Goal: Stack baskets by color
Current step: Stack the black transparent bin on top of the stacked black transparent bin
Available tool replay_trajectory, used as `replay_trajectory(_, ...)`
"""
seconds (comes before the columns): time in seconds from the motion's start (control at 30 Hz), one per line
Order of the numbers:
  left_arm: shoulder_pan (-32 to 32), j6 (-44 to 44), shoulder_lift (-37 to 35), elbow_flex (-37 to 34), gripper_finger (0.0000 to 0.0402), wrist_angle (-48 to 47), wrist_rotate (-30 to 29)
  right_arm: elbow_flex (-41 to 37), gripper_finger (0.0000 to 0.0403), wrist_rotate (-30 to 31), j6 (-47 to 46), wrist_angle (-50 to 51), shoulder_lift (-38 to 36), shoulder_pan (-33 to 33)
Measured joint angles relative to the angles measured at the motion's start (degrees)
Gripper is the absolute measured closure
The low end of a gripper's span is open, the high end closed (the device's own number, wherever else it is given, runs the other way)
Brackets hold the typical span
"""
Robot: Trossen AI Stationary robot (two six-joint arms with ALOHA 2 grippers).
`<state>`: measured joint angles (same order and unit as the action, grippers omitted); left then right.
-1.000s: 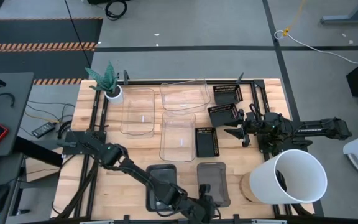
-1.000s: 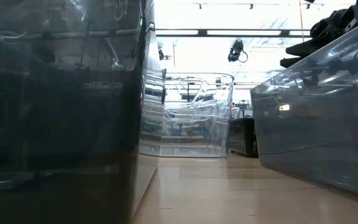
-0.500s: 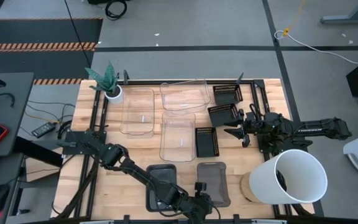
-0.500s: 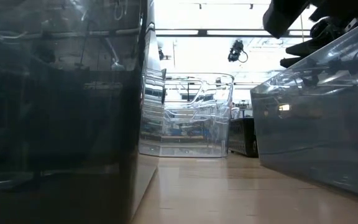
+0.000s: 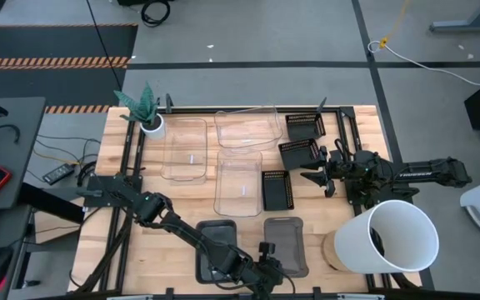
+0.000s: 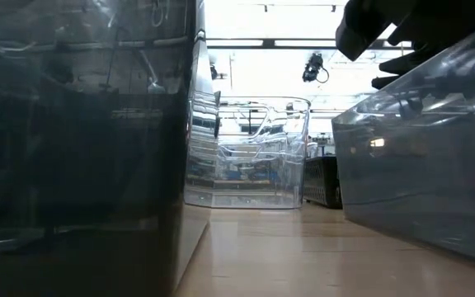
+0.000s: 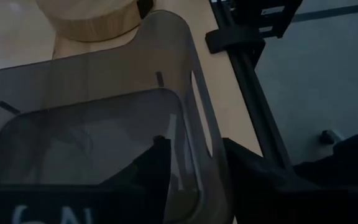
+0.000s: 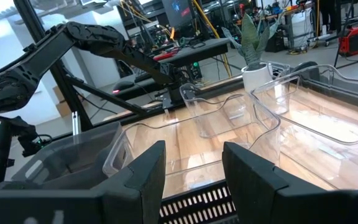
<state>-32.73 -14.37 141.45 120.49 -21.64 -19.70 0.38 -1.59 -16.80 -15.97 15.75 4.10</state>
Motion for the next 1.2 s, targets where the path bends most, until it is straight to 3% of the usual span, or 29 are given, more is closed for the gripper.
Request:
replay_trajectory(0.53,-0.02,-0.01,-0.07,0.0,0.0391,0.06,1.04,0.0,0.0238,-0.01,0.01,0.0,0.0,-0.01)
replay_trajectory(0.77,0.0,-0.26,-0.26,0.9,0.0392,-1.36,3.15,0.0,0.0238,-0.01,0.02,-0.01,0.0,0.0)
replay_trajectory(1.07,-2.84,4.3,-0.58,13.58,0.0394,-16.78,0.83,0.0,0.0238,-0.02,0.02,-0.03,-0.02,-0.02)
replay_trajectory(1.2,-4.73,4.34,-3.03,13.09,0.0394,-20.04,-1.19,-0.02,0.0238,-0.02,0.02,-0.04,-0.02,-0.02)
